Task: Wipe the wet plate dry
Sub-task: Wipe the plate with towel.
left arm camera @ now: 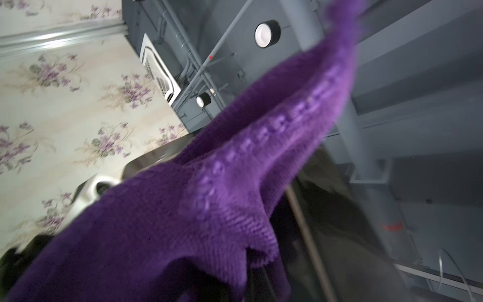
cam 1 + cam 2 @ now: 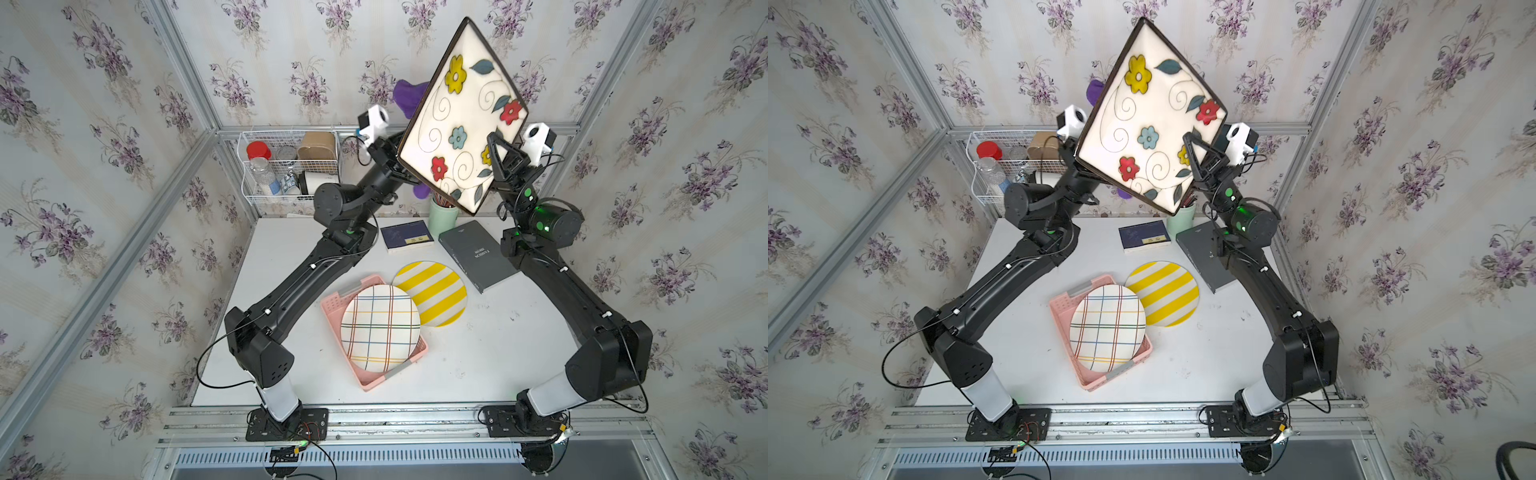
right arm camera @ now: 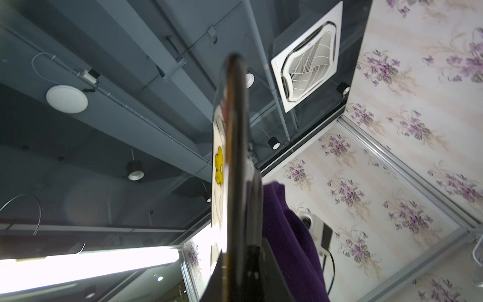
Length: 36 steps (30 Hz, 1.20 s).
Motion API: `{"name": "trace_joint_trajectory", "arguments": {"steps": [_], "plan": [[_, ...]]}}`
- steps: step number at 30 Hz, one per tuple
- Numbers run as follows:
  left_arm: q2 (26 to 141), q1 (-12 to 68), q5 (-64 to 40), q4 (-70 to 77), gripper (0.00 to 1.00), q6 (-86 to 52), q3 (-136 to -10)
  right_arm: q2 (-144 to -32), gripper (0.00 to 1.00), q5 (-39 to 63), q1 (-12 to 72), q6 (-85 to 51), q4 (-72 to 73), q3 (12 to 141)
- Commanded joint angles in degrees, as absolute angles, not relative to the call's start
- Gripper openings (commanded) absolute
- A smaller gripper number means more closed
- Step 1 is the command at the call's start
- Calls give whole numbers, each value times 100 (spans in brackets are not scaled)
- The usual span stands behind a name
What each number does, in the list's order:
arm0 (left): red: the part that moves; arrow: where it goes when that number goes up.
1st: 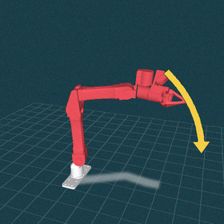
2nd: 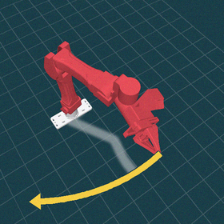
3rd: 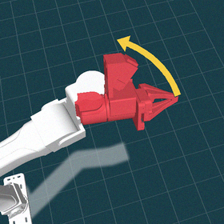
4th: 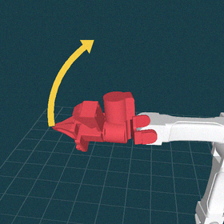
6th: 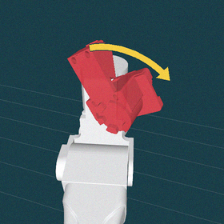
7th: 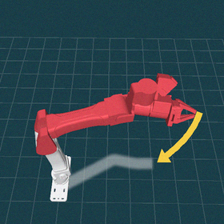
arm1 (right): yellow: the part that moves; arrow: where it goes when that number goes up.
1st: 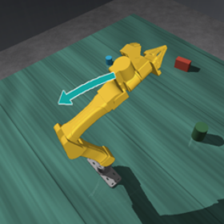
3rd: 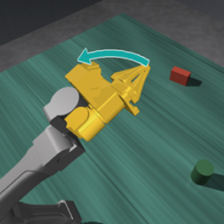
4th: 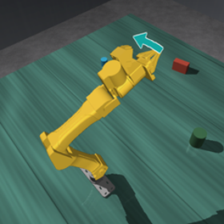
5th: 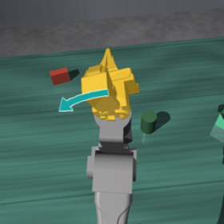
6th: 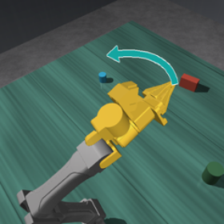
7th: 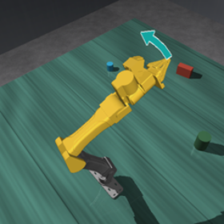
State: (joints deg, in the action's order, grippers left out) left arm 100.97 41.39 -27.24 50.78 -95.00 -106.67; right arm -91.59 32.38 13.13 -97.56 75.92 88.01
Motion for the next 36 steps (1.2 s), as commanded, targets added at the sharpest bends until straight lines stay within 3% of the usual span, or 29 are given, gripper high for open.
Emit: {"name": "trace_joint_trajectory", "arguments": {"steps": [1, 5, 9, 14, 20, 24, 29, 36], "plan": [[10030, 4129, -3206, 5440, 0, -9543, -10613, -9237, 0, 2950, 966, -9859, 7316, 8859], [9750, 3897, -3300, 5108, 0, -9206, -10589, -8705, 0, 3126, 1173, -9691, 7349, 7776], [9499, 3940, -3473, 4387, 0, -8678, -10508, -8403, 0, 3105, 1929, -9569, 7705, 6965], [9636, 4305, -3485, 4477, 0, -8649, -10288, -8917, 0, 2992, 2180, -9499, 7628, 7793], [9237, 4570, -3864, 3602, 0, -7661, -9884, -9752, 0, 2687, 1286, -9759, 7265, 9260], [8247, 4568, -3606, 1452, 0, -5950, -9337, -9363, 0, 2608, 738, -9417, 6596, 8742], [7385, 4570, -1879, -2112, 0, -3479, -9898, -8540, 0, 2781, 827, -8257, 5341, 7748], [7842, 4570, -628, -3689, 0, -1951, -11238, -7887, 0, 2754, 1566, -6675, 3833, 7372]]}}
